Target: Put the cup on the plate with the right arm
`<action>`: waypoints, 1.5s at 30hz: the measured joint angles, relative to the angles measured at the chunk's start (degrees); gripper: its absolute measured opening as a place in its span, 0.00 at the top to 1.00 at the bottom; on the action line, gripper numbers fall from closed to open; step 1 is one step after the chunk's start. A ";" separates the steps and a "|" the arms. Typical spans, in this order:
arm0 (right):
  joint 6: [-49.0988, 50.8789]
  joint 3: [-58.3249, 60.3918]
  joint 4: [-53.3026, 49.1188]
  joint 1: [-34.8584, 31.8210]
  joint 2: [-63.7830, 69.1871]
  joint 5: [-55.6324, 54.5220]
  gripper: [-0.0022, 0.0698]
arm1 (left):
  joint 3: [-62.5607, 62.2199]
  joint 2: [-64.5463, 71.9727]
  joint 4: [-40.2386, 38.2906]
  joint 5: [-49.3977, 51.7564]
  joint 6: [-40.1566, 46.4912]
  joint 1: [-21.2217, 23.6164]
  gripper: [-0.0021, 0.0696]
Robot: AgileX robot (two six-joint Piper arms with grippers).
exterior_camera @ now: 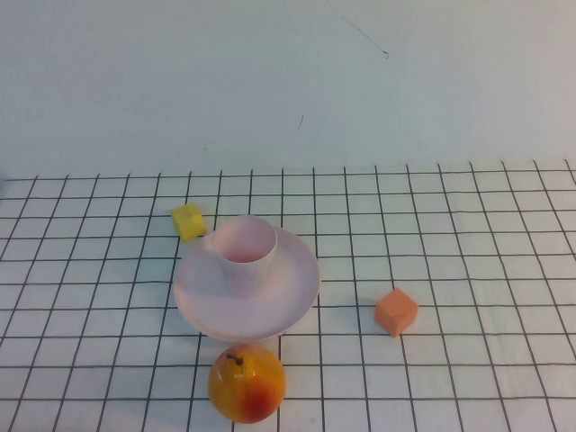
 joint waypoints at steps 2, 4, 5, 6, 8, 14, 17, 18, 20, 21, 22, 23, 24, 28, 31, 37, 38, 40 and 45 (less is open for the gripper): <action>1.06 7.22 -0.43 -1.92 -2.95 -3.33 0.97 | 0.00 0.00 0.00 0.00 0.00 0.00 0.97; 2.22 14.77 -0.51 -3.58 -5.67 -7.03 0.97 | 0.00 0.00 0.00 0.00 0.00 0.00 0.97; 2.49 18.41 -0.64 -4.29 -6.73 -8.77 0.97 | 0.00 0.00 0.00 0.00 0.00 0.00 0.97; 2.63 21.99 -0.64 -4.99 -8.03 -11.26 0.97 | 0.00 0.00 0.00 0.00 0.00 0.00 0.97; 2.85 28.31 -0.87 -6.27 -10.22 -16.48 0.97 | 0.00 0.00 0.00 0.00 0.00 0.00 0.97; 2.98 46.39 -1.43 -9.26 -15.77 -32.53 0.97 | 0.00 0.00 0.00 0.00 0.00 0.00 0.97; 2.98 51.83 -1.52 -9.60 -18.32 -34.28 0.97 | 0.00 0.00 0.00 0.00 0.00 0.00 0.97; 2.98 53.24 -1.52 -9.60 -19.35 -34.39 0.97 | 0.00 0.00 0.00 0.00 0.00 0.00 0.97; 3.64 55.54 -1.65 -9.60 -21.39 -34.82 0.97 | 0.00 0.00 0.00 0.00 0.00 0.00 0.97; 4.22 56.72 -1.76 -9.60 -22.50 -34.95 0.97 | 0.00 0.00 0.00 0.00 0.00 0.00 0.97; 4.93 57.81 -1.76 -9.60 -23.44 -34.95 0.97 | 0.00 0.00 0.00 0.00 0.00 0.00 0.97; 5.50 58.59 -1.89 -9.60 -24.19 -35.04 0.97 | 0.00 0.00 0.00 0.00 0.00 0.00 0.97; 5.93 59.50 -1.89 -9.60 -24.80 -35.18 0.97 | 0.00 0.00 0.00 0.00 0.00 0.00 0.97; 6.71 60.88 -1.89 -9.60 -26.19 -35.06 0.97 | 0.00 0.00 0.00 0.00 0.00 0.00 0.97; 9.68 60.88 -1.89 -9.60 -26.52 -33.39 0.97 | 0.00 0.00 0.00 0.00 0.00 0.00 0.97; 13.48 60.88 -1.89 -9.60 -26.50 -29.85 0.97 | 0.00 0.00 0.00 0.00 0.00 0.00 0.97; 13.47 60.88 -1.89 -9.60 -26.50 -29.73 0.97 | 0.00 0.00 0.00 0.00 0.00 0.00 0.97; 13.47 60.88 -1.89 -9.60 -26.50 -29.35 0.97 | 0.00 0.00 0.00 0.00 0.00 0.00 0.97; 13.47 60.88 -1.89 -9.60 -26.50 -29.13 0.97 | 0.00 0.00 0.00 0.00 0.00 0.00 0.97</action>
